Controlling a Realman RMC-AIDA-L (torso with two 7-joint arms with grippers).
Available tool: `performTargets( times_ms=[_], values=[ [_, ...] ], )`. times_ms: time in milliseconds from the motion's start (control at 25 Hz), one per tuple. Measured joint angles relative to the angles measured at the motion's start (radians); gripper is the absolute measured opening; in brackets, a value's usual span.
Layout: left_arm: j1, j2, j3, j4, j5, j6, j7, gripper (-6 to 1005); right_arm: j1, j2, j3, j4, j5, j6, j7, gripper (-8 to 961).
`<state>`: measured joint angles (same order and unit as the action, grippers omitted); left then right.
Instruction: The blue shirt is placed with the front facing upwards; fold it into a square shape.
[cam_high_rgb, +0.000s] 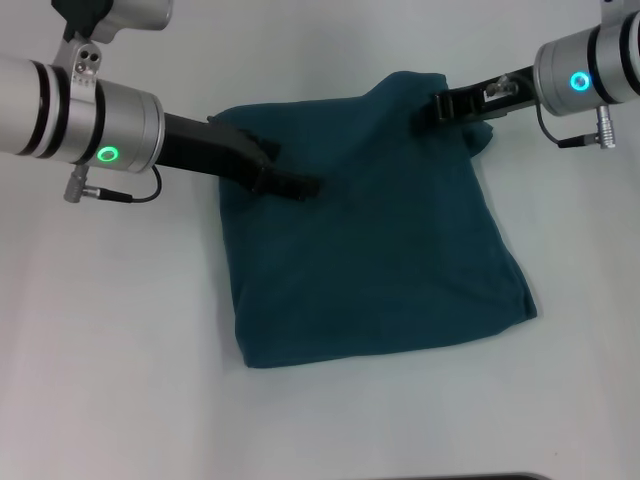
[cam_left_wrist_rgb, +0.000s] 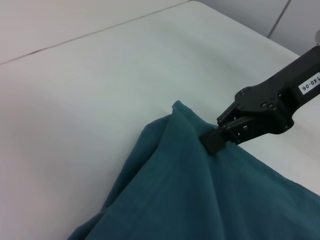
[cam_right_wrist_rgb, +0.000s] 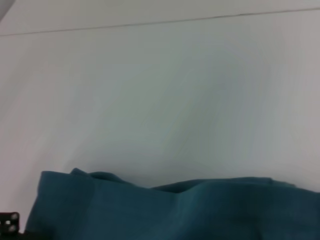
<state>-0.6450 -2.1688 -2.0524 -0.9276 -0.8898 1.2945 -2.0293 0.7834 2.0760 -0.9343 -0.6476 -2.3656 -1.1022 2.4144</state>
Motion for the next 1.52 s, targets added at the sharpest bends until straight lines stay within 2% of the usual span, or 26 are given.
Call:
performTargets(
  times_ms=[360,560,840,1040,1200,1400,1520],
  values=[
    [0.014,0.000,0.000,0.001,0.000,-0.002,0.000,841,-0.024,-0.009,0.001,-0.012,-0.001,-0.002,0.010,31],
    [0.025,0.004,-0.005,-0.021,0.000,0.028,-0.003,841,-0.037,-0.019,0.033,-0.111,0.044,-0.120,0.008,31],
    [0.034,0.005,-0.061,-0.073,0.000,0.206,-0.009,841,-0.013,-0.022,0.040,-0.180,0.065,-0.359,0.016,66],
    [0.055,0.010,-0.087,-0.107,0.009,0.360,0.012,841,-0.020,-0.016,0.032,-0.213,0.063,-0.443,0.003,92],
    [0.082,0.024,-0.095,-0.127,0.015,0.410,0.052,842,-0.023,-0.029,0.031,-0.217,0.054,-0.498,-0.037,112],
    [0.105,0.015,-0.099,-0.138,0.013,0.383,0.127,842,-0.037,-0.051,0.050,-0.222,0.062,-0.571,-0.160,227],
    [0.103,0.007,-0.095,-0.132,0.008,0.353,0.159,842,-0.054,-0.055,0.064,-0.223,0.064,-0.599,-0.249,296]
  ],
)
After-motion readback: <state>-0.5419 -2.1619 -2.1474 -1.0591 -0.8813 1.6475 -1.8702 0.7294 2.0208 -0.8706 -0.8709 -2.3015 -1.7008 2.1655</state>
